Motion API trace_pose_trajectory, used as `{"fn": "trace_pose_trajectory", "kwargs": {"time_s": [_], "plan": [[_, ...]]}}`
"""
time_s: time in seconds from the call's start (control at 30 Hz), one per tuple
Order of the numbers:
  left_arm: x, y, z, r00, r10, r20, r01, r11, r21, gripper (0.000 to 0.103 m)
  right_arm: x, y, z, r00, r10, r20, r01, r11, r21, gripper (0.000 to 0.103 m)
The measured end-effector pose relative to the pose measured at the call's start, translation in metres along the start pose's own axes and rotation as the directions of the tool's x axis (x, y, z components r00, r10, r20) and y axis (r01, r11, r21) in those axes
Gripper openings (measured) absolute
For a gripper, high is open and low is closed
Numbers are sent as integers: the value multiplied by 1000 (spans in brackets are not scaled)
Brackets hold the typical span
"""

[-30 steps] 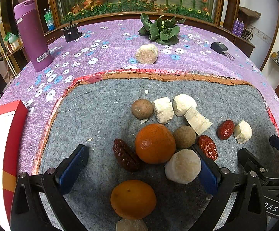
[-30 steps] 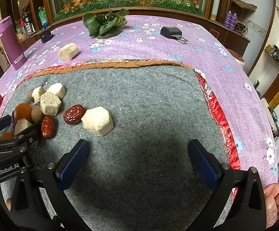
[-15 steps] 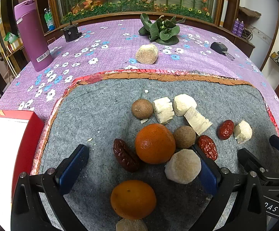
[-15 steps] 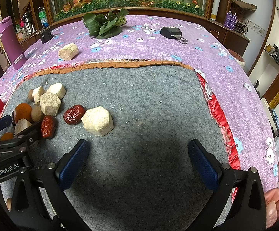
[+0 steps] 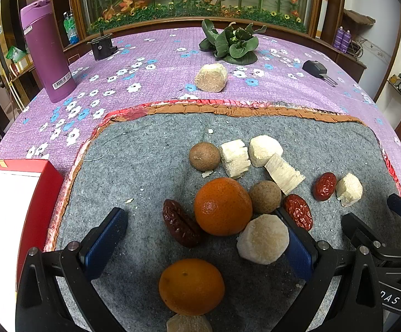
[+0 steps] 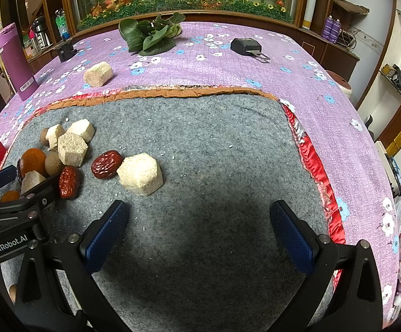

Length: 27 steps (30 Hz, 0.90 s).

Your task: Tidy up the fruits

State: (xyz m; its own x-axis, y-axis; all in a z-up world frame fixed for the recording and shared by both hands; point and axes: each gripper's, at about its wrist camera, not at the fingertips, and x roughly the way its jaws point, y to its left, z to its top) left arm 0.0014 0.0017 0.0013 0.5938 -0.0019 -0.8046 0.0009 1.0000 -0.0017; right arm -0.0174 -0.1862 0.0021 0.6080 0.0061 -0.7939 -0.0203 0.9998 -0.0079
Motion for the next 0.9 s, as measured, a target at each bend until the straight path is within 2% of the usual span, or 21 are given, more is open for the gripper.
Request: {"fn": "trace_pose_trajectory", "kwargs": {"time_s": [0.5, 0.67, 0.8, 0.9], "plan": [[0, 0, 0, 1000, 1, 0, -1, 1000, 1, 103, 0, 0, 0, 1000, 1, -4, -1, 1000, -2, 103], [-4, 3, -1, 1000, -24, -10, 24, 1000, 6, 102, -1, -2, 1, 998, 48, -48, -51, 997, -53, 103], [-37, 1, -5, 995, 36, 95, -38, 999, 19, 102, -11, -15, -3, 989, 150, -2, -150, 988, -17, 103], [-70, 4, -4, 976, 111, 190, -118, 993, 28, 102, -25, -18, -2, 973, 217, 75, -216, 976, -19, 103]]}}
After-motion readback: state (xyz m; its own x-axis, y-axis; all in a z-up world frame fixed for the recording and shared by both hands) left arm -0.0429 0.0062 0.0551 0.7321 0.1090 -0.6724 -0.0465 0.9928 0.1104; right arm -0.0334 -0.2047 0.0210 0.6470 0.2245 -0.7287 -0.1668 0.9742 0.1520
